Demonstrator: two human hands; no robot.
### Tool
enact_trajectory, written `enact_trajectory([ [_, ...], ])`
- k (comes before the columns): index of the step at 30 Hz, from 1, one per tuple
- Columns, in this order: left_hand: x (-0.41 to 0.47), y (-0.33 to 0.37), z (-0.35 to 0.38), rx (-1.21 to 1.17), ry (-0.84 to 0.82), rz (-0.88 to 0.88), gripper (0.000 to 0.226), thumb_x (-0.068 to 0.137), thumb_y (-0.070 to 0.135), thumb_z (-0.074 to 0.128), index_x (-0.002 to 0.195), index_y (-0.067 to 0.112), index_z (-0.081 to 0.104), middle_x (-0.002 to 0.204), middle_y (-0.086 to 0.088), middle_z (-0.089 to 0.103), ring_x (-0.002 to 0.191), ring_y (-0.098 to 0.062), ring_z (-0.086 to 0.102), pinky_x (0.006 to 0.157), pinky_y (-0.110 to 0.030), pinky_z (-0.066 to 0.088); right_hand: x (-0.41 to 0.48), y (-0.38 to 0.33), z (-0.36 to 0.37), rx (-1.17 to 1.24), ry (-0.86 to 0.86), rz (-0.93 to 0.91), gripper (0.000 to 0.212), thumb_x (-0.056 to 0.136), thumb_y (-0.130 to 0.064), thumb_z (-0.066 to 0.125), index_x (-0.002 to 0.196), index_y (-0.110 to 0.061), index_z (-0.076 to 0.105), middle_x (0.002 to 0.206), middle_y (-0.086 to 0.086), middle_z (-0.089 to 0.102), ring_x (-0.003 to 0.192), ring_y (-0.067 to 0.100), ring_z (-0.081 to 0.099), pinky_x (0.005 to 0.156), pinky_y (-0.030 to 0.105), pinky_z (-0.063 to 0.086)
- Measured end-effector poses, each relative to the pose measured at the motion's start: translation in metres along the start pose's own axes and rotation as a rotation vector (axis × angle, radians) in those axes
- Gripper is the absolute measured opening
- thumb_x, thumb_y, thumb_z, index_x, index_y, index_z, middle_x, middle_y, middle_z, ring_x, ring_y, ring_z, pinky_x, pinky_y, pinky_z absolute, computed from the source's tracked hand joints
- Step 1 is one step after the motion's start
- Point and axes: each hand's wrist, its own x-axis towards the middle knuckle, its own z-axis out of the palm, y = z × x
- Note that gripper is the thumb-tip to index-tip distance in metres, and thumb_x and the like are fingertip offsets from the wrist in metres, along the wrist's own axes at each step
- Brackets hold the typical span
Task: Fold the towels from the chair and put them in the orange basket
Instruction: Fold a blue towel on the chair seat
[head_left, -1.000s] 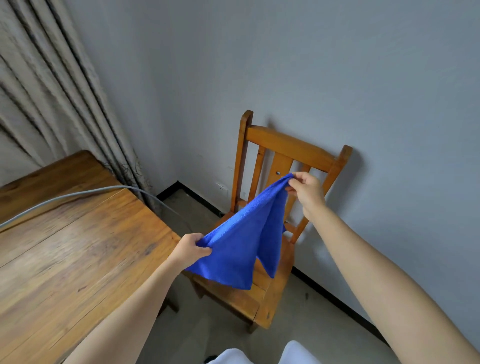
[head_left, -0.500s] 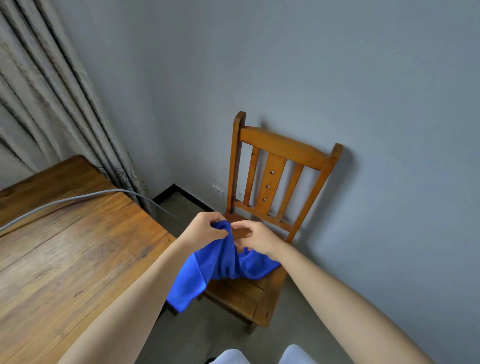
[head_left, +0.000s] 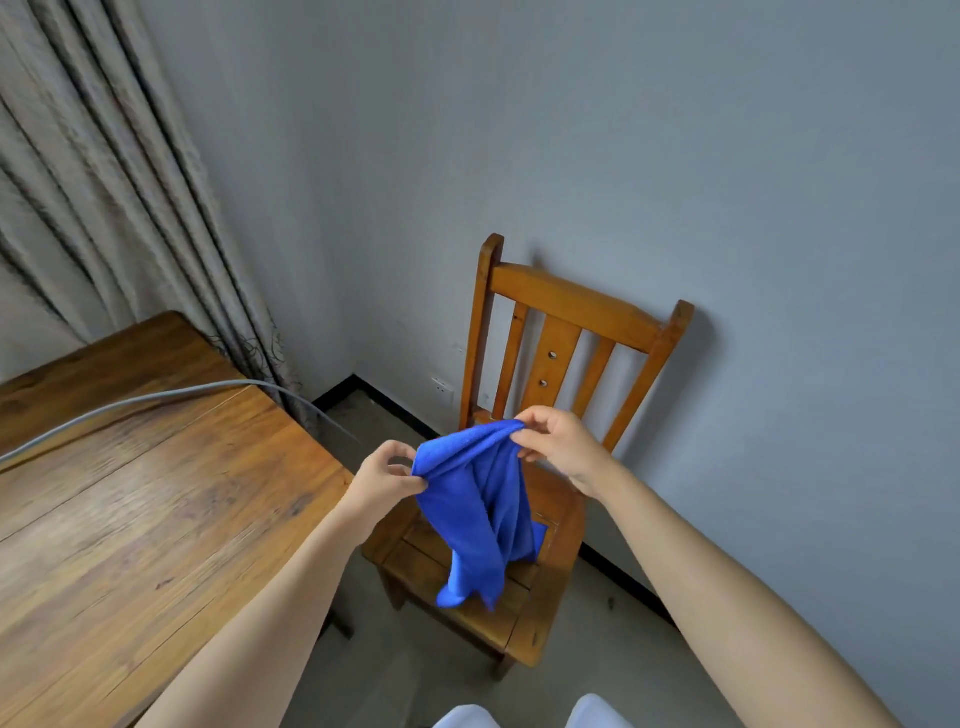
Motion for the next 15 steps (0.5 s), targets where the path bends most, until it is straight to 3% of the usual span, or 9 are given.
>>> enact_trajectory([
  [2, -0.003, 0.007, -0.003, -0.29, 0.005, 0.028, 0.031, 0.081, -0.009, 0.059, 0.088, 0.019, 0.049, 0.09, -0.013, 0.062, 0.085, -0.026, 0.061, 0.061, -0.024, 0.05, -0.002, 0.004, -0.01, 0.0, 0.079, 0.045, 0.014, 0.092, -0.012, 0.053, 0.086, -0.023, 0.059, 0.086, -0.004, 0.061, 0.078, 0.009, 0.057, 0.067, 0.017, 0.046],
  [4, -0.006, 0.023, -0.002, -0.346, -0.005, 0.138, 0.034, 0.081, -0.013, 0.058, 0.088, 0.02, 0.05, 0.083, -0.011, 0.061, 0.077, -0.025, 0.06, 0.061, -0.028, 0.05, -0.005, 0.008, -0.014, -0.15, 0.085, 0.088, 0.009, 0.09, -0.013, 0.056, 0.093, -0.021, 0.059, 0.092, -0.007, 0.06, 0.083, 0.006, 0.055, 0.064, 0.012, 0.041],
  [7, -0.013, 0.05, 0.011, -0.017, -0.029, 0.335, 0.039, 0.077, -0.011, 0.061, 0.09, 0.024, 0.049, 0.078, -0.004, 0.062, 0.07, -0.016, 0.06, 0.061, -0.021, 0.049, -0.009, 0.006, -0.008, -0.256, -0.012, 0.052, 0.039, 0.086, -0.009, 0.061, 0.122, -0.022, 0.053, 0.119, -0.006, 0.055, 0.105, 0.005, 0.05, 0.08, 0.015, 0.04],
  [9, -0.017, 0.062, 0.022, 0.136, -0.088, 0.416, 0.043, 0.077, -0.01, 0.062, 0.09, 0.027, 0.045, 0.079, 0.0, 0.061, 0.069, -0.012, 0.06, 0.059, -0.016, 0.049, -0.013, -0.005, 0.001, -0.218, -0.069, -0.028, 0.054, 0.084, -0.007, 0.063, 0.132, -0.023, 0.046, 0.121, -0.008, 0.052, 0.109, 0.004, 0.046, 0.086, 0.017, 0.038],
  [11, -0.018, 0.065, 0.028, 0.188, -0.105, 0.439, 0.044, 0.077, -0.01, 0.062, 0.091, 0.028, 0.044, 0.079, 0.0, 0.061, 0.069, -0.012, 0.06, 0.059, -0.015, 0.05, -0.013, -0.014, 0.008, -0.273, -0.104, -0.089, 0.051, 0.084, -0.007, 0.064, 0.131, -0.018, 0.049, 0.114, -0.006, 0.055, 0.103, 0.003, 0.049, 0.084, 0.014, 0.039],
  [15, -0.018, 0.063, 0.029, 0.253, -0.094, 0.419, 0.038, 0.078, -0.008, 0.062, 0.098, 0.019, 0.044, 0.078, -0.001, 0.061, 0.07, -0.014, 0.059, 0.059, -0.017, 0.049, -0.015, -0.014, 0.008, -0.37, 0.013, -0.13, 0.017, 0.088, -0.009, 0.059, 0.102, -0.006, 0.068, 0.091, 0.004, 0.063, 0.078, 0.005, 0.052, 0.074, 0.02, 0.044],
])
